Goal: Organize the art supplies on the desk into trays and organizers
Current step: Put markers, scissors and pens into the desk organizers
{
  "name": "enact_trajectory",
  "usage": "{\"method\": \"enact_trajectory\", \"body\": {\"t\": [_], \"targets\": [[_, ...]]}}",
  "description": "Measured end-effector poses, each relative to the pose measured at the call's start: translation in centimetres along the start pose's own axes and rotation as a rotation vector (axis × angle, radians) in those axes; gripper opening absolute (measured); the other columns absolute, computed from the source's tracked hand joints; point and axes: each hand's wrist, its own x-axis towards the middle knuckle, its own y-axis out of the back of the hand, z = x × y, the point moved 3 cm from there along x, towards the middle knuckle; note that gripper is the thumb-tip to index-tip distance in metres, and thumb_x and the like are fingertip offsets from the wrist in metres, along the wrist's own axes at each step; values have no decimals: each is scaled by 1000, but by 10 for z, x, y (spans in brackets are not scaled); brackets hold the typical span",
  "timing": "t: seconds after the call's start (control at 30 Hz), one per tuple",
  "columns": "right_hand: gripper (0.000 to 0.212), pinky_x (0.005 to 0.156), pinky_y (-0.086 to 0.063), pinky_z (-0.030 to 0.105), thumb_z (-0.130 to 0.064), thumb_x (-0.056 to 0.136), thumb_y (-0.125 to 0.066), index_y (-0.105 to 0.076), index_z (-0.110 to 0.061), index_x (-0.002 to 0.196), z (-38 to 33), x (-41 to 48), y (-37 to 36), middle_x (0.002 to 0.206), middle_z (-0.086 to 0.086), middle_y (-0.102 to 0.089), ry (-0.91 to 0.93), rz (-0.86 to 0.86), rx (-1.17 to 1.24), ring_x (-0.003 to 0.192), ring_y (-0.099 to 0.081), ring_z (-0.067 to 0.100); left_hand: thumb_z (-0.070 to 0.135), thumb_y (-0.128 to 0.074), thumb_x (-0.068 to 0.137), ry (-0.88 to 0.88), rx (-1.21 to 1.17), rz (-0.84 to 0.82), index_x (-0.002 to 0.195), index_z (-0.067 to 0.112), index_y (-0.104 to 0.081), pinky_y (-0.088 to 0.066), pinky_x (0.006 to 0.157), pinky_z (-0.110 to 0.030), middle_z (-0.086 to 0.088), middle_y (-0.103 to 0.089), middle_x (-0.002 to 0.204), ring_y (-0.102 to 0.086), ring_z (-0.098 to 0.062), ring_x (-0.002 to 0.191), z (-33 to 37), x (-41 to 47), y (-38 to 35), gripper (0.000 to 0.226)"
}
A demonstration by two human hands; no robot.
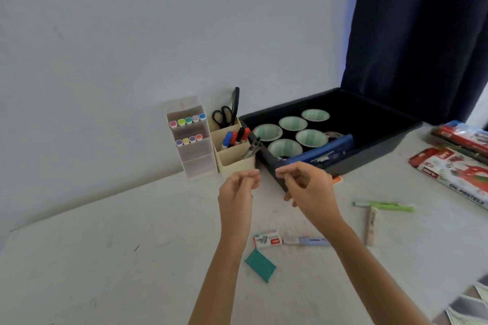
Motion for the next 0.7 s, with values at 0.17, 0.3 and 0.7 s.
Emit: {"method": "enact_trajectory", "body": {"t": [0.17,0.3,0.7], "targets": [[21,54,-56,34,-3,87,-57,-68,-20,82,46,-10,65,77,0,-69,-151,175,-76,59,-65,16,7,-49,91,55,22,-163,92,17,-69,-48,67,-11,2,-71,88,-65,-5,84,-17,-20,-58,22],[12,76,-54,38,-12,86,-59,-61,-17,98,82,-19,103,100,7,-64,-431,293,-272,81,-62,21,6,-48,91,83,42,-204,90,16,-68,-48,63,-11,1,-71,86,-65,-10,85,-27,-30,-89,23],[18,69,-57,34,-16,84,-65,-61,-11,101,99,-33,109,86,8,-67,-629,66,-76,74,-67,23,8,-50,92,225,104,-221,92,21,-65,-47,54,-12,2,-67,92,-61,-14,90,-41,-49,-128,20]]}}
